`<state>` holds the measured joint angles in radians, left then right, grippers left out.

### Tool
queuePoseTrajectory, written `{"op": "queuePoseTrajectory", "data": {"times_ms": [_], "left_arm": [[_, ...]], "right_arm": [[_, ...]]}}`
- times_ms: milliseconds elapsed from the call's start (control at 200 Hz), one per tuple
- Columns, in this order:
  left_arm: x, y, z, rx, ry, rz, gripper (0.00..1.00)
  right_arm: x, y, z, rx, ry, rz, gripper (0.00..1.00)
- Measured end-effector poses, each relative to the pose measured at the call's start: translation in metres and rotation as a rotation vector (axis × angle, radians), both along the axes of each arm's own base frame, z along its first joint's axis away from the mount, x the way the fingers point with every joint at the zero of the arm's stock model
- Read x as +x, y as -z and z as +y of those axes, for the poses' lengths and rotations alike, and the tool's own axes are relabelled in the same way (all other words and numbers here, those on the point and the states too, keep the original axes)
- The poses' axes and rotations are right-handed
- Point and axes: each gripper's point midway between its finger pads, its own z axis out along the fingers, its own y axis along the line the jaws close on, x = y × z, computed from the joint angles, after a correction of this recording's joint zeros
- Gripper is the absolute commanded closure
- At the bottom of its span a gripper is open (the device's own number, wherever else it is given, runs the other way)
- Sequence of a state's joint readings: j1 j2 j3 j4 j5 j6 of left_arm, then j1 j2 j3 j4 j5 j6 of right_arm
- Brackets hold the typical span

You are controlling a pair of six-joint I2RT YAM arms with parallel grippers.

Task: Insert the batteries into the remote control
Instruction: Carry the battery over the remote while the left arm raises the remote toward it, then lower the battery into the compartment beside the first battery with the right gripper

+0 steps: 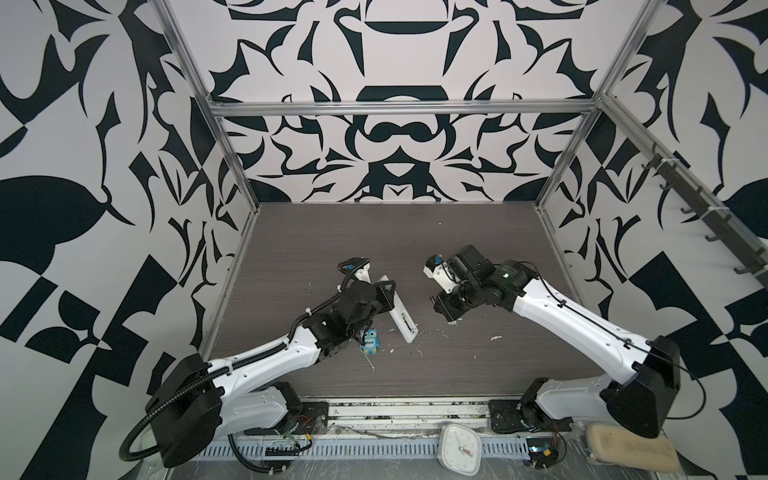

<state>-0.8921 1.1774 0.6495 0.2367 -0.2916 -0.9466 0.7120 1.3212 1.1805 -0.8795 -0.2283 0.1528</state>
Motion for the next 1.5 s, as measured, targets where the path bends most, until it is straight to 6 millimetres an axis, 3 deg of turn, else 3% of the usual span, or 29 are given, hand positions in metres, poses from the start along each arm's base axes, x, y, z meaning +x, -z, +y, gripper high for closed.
{"op": "queuePoseTrajectory", "data": {"times_ms": [170, 435, 660, 1060, 1500], "left_arm": [[0.003, -0.011, -0.01, -0.045, 0.052, -0.014, 1.0], [0.01, -0.02, -0.023, -0.063, 0.104, -0.018, 1.0], [0.009, -0.023, -0.028, -0.071, 0.135, -0.015, 1.0], [0.013, -0.023, -0.027, -0.091, 0.16, -0.001, 1.0], [0.015, -0.019, -0.035, -0.125, 0.17, 0.02, 1.0]], "right_arm": [[-0.016, 0.002, 0.001, 0.004, -0.05, 0.076, 1.0], [-0.021, -0.016, 0.014, 0.054, -0.128, 0.098, 1.0], [-0.029, -0.01, 0.013, 0.042, -0.146, 0.15, 1.0], [-0.027, 0.008, 0.016, 0.009, -0.141, 0.209, 1.0], [-0.016, 0.011, 0.027, 0.021, -0.113, 0.215, 1.0]]}}
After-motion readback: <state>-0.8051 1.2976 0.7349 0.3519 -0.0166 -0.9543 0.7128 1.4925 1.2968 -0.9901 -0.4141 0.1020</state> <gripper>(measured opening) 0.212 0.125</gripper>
